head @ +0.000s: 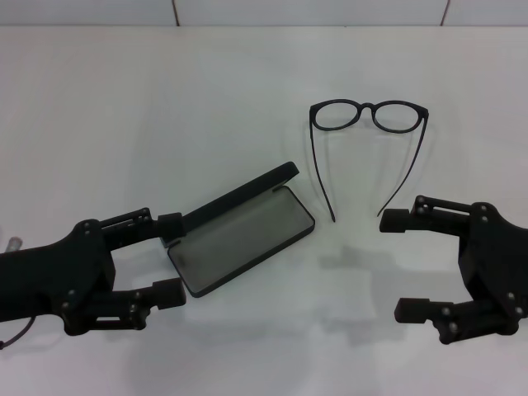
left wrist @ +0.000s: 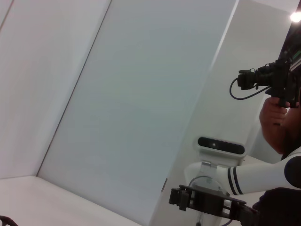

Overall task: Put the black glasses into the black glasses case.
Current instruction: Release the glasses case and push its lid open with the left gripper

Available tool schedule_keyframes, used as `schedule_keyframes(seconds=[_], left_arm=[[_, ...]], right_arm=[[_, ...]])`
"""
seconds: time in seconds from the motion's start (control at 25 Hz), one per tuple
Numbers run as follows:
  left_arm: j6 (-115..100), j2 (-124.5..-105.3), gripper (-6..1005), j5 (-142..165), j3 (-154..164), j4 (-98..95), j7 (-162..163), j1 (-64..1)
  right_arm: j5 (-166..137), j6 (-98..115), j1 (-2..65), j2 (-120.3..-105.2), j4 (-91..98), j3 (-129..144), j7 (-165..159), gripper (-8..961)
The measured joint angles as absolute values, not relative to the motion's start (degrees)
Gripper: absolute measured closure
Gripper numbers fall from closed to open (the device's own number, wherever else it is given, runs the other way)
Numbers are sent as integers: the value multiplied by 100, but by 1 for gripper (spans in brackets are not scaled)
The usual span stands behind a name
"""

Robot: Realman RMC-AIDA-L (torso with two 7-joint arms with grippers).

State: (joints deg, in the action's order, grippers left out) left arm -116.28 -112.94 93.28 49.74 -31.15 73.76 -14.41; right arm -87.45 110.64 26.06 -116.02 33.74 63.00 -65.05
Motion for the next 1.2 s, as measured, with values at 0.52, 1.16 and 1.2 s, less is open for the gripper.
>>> schedule_keyframes(seconds=[0.52, 1.16, 1.2], left_arm=[[-11622, -11280, 107, 9262, 4966, -3111, 7374, -1450], [-10755, -11500, 107, 9766, 3990, -4935, 9784, -2033], [-10713, -11582, 107, 9964, 3989, -5297, 10059, -2063]], right_arm=[[-8745, 11045, 2608, -11598, 3260, 6257, -6495, 71], [-8748, 10196, 2345, -11560, 3260, 6239, -6477, 71], [-8749, 10151, 2330, -11557, 3259, 6238, -6477, 71]])
